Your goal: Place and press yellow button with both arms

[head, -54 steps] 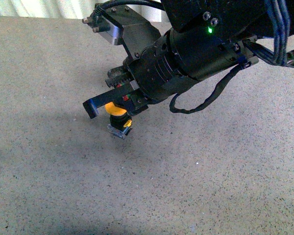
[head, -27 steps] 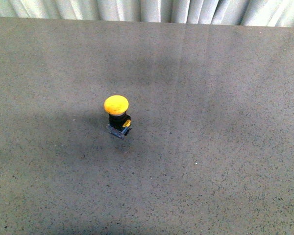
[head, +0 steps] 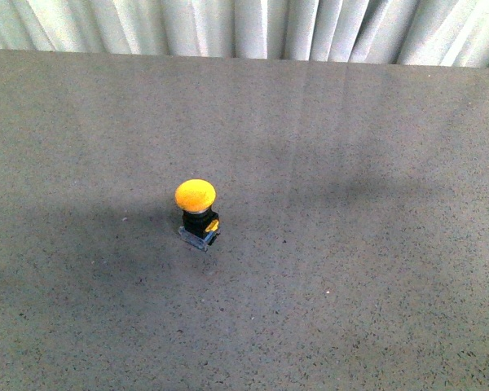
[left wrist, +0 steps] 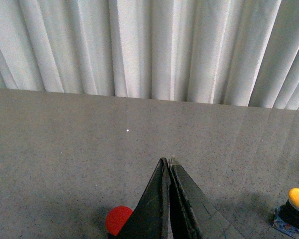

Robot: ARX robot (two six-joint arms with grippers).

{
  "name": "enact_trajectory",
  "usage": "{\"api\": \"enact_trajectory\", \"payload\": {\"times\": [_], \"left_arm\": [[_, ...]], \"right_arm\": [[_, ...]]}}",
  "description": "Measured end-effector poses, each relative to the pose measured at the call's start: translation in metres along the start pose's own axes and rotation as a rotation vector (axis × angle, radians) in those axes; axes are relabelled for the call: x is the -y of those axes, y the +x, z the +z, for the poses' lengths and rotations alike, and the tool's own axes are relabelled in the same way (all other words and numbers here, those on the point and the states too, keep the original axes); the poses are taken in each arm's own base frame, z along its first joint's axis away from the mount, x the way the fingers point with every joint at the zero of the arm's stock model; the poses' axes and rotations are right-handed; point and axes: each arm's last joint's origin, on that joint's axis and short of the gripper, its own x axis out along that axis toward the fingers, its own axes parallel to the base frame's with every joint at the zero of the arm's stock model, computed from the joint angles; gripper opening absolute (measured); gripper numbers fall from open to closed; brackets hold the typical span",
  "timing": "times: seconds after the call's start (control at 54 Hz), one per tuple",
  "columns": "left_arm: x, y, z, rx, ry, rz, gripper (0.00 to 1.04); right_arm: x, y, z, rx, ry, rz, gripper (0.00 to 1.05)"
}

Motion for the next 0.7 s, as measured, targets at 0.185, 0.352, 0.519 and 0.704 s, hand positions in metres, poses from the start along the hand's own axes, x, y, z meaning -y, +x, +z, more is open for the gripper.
{"api": "enact_trajectory", "payload": {"times": [0.185,0.352,0.519,0.704], "left_arm": [[0.0,0.0,0.0,0.0,0.0,0.0,0.01],[0.0,0.0,0.0,0.0,0.0,0.0,0.01],[0.0,0.0,0.0,0.0,0.0,0.0,0.01],[0.0,0.0,0.0,0.0,0.0,0.0,0.01]], "right_arm": [[0.011,-0.019,-0.007,0.003,0.001,-0.007,0.01],[0.017,-0.035,-0.014,-0.002,0.001,-0.007,0.01],[0.024,-0.047,-0.018,-0.003,0.001,0.02,0.01],[0.031,-0.058,-0.025,0.017,0.001,-0.008,0.01]]}}
